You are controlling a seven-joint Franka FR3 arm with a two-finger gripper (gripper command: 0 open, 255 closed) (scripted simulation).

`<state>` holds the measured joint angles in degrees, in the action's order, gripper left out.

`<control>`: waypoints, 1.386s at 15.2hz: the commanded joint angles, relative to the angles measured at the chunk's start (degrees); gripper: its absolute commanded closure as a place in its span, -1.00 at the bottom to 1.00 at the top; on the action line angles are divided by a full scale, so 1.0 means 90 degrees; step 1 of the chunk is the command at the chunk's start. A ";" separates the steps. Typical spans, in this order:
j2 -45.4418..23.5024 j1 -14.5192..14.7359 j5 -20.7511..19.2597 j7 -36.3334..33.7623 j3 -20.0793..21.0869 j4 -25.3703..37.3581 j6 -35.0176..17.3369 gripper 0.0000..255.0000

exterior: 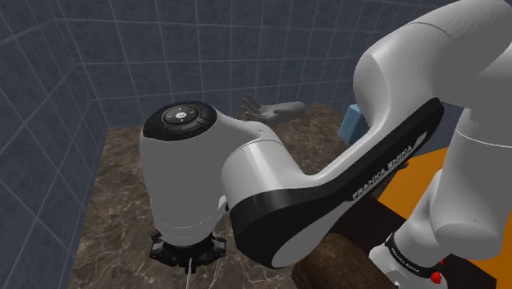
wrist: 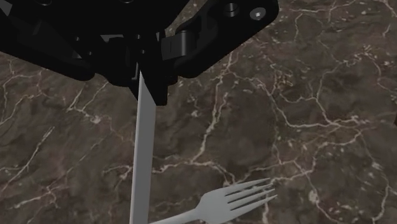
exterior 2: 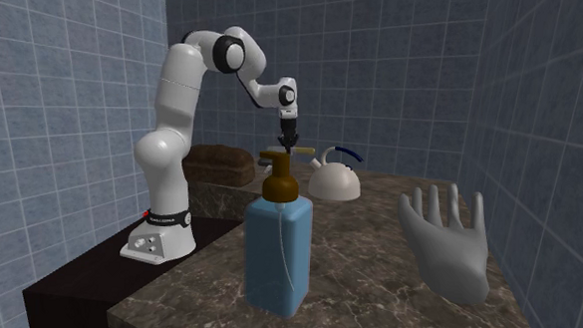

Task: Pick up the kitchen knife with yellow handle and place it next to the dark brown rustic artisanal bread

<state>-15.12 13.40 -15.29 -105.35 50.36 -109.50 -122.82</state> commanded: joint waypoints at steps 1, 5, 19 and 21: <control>-0.0084 0.0039 -0.0095 -0.0073 -0.0039 -0.0097 -0.0149 1.00; -0.0271 0.0124 -0.0301 -0.0212 -0.0138 -0.0250 -0.0422 1.00; -0.0693 0.0338 -0.0764 -0.0521 -0.0401 -0.0485 -0.0942 1.00; -0.0694 0.0338 -0.0765 -0.0521 -0.0401 -0.0484 -0.0942 -1.00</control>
<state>-21.36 16.44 -22.18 -110.04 46.74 -113.86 -131.29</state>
